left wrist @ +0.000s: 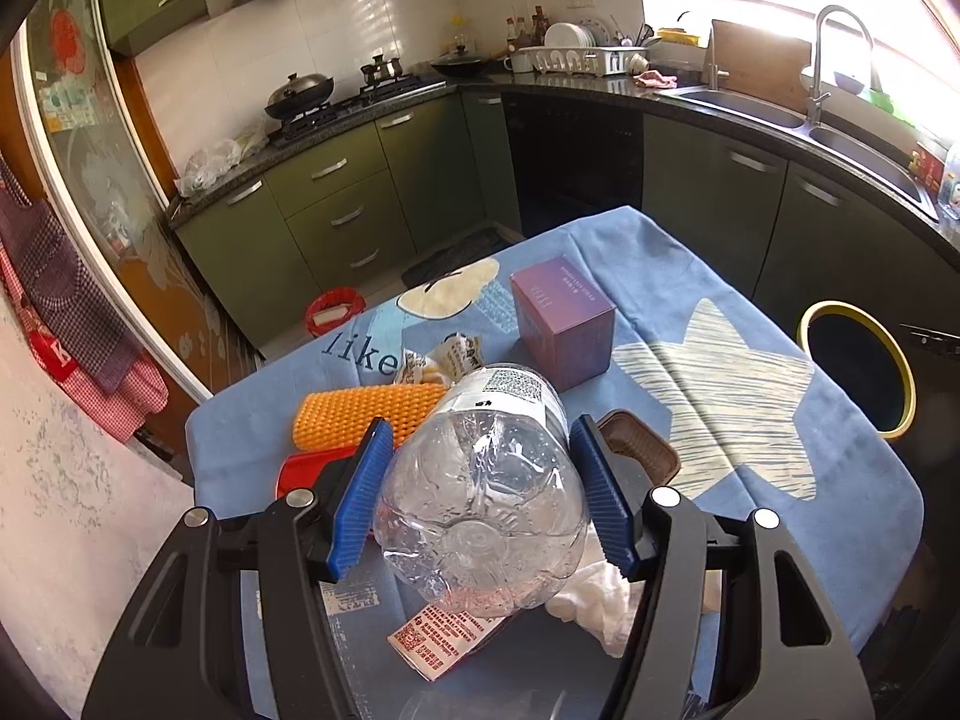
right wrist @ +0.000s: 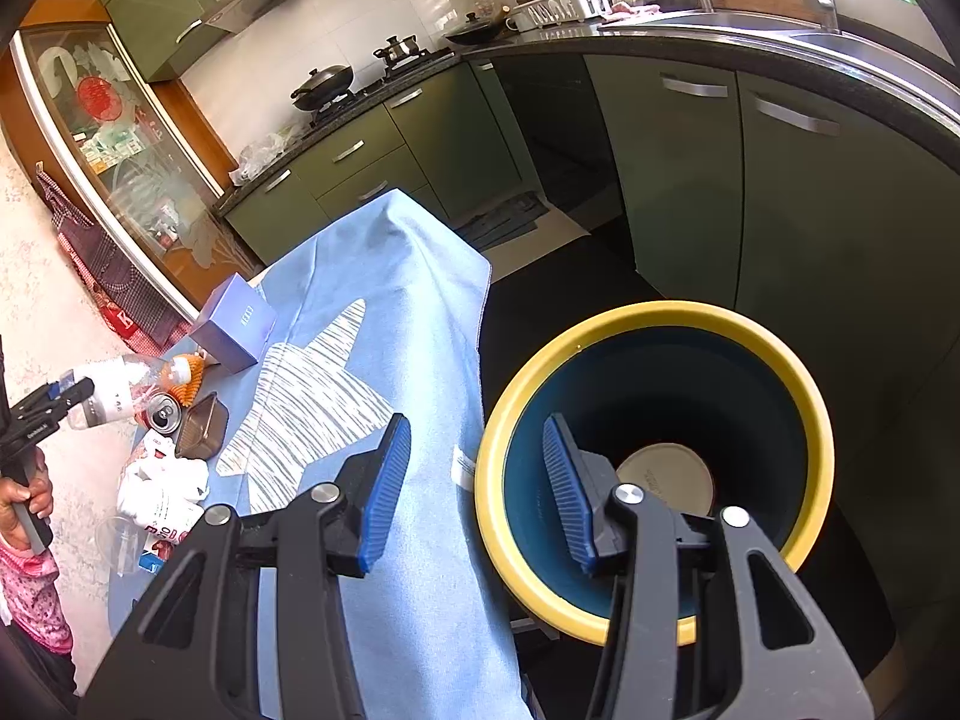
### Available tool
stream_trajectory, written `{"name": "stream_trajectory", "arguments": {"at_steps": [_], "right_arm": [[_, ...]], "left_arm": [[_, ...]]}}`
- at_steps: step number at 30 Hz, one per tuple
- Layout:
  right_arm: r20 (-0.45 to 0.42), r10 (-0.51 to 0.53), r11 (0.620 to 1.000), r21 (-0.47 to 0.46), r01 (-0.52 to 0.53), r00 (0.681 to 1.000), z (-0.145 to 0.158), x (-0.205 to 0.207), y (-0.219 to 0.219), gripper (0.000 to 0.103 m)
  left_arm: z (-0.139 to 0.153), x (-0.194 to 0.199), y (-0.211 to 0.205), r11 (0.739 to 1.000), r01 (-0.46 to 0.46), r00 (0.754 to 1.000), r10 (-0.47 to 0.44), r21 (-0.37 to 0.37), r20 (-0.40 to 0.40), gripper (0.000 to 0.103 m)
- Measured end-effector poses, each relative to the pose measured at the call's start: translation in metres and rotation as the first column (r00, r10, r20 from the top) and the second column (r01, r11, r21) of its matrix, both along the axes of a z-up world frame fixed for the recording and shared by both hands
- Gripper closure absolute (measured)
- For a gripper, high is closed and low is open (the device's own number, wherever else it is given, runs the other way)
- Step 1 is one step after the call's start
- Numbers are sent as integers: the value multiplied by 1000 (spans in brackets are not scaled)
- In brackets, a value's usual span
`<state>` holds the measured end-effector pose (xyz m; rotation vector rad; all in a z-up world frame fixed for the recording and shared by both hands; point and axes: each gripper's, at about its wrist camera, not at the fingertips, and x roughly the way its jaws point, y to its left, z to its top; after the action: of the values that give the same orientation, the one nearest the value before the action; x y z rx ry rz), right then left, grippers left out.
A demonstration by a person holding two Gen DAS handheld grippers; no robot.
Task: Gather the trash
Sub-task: 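Carry the water bottle with the left tool over the bin and drop it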
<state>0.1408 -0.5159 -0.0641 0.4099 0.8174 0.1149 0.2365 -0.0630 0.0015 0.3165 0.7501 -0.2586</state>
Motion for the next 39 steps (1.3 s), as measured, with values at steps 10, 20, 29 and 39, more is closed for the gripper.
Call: {"name": "stream_trajectory", "arguments": {"at_steps": [10,20,29,39], "right_arm": [[18,-19,1000,0,19,1000,4,-10,-10,59],[37,-68,998,23,67,997,0,-32,-42,59],[58,-154,987,42,152,986,-3,-72,-95,59],[75,-194,979,81,188,978,-13,-102,-124,59]], "left_arm": [[40,-34,-44,992,126,990,-126,10,64,42],[57,-54,-134,953,302,952,-302,11,56,42],[30,-75,-268,876,481,875,-482,-42,-40,42],[-36,-77,-406,820,573,808,-565,-1,-165,42]]}}
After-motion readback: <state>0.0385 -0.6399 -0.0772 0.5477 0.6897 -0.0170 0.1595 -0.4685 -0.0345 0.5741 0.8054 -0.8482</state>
